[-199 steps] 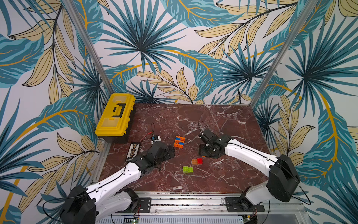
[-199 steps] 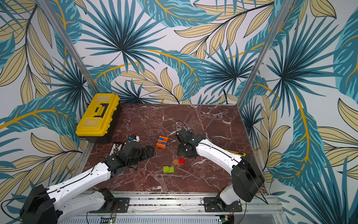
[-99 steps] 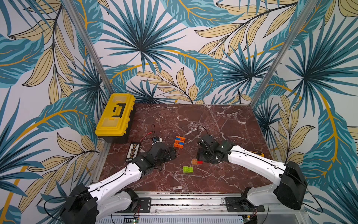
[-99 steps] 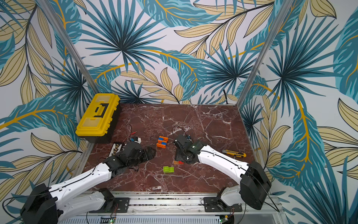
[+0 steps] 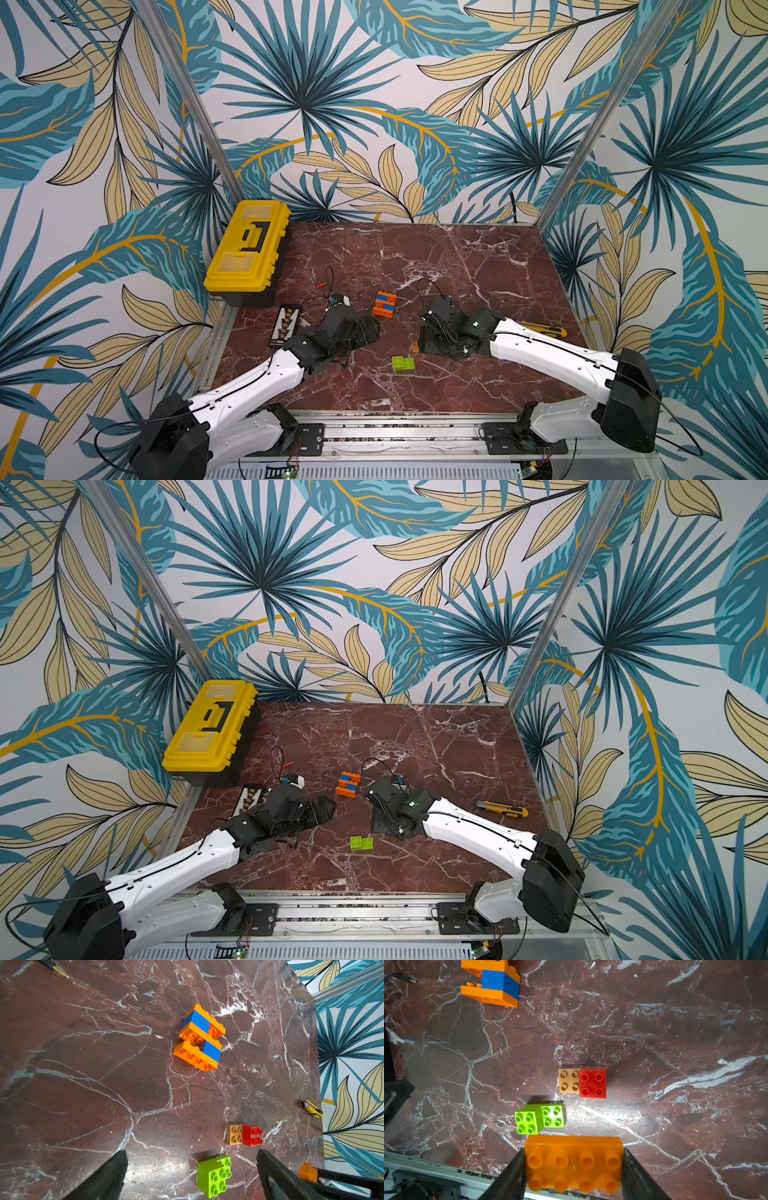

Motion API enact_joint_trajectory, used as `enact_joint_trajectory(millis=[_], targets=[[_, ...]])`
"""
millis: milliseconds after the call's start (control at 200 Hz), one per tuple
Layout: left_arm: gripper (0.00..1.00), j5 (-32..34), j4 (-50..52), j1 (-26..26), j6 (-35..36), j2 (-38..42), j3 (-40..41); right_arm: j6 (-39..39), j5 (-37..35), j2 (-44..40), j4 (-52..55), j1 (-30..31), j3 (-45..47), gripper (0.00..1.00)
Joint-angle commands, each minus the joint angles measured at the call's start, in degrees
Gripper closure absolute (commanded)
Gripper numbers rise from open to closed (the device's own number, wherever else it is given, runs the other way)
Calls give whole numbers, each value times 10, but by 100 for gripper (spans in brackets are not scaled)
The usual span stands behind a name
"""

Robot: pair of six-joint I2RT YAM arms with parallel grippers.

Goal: Assemble the number 5 with lego
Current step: Assemble the lego brick with the lego brick.

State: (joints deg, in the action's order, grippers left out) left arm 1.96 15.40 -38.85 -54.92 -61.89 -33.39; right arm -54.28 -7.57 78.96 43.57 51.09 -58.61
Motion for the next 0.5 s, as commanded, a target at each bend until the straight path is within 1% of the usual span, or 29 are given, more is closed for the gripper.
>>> enact_joint_trajectory(millis=[0, 165, 250, 290, 350, 380, 496], targets=[[0, -10, -1, 3, 0, 0, 22, -15, -12, 9, 19, 11, 2, 41], [0, -5, -25, 4, 0, -5, 33, -16, -22, 29, 26, 29, -21, 41], [0, -1, -4, 3, 2, -7, 22, -22, -33, 30, 26, 41, -19, 41], [0, 4, 0, 3, -3, -7, 21, -26, -37, 33, 26, 46, -20, 41], [0, 9, 33, 4, -18, -6, 23, -28, -40, 40, 26, 54, -24, 42], [0, 34, 46, 3, -27, -5, 25, -28, -41, 45, 27, 56, -26, 42], [0, 66, 71, 3, -52, 5, 36, -30, -44, 70, 32, 67, -39, 42]])
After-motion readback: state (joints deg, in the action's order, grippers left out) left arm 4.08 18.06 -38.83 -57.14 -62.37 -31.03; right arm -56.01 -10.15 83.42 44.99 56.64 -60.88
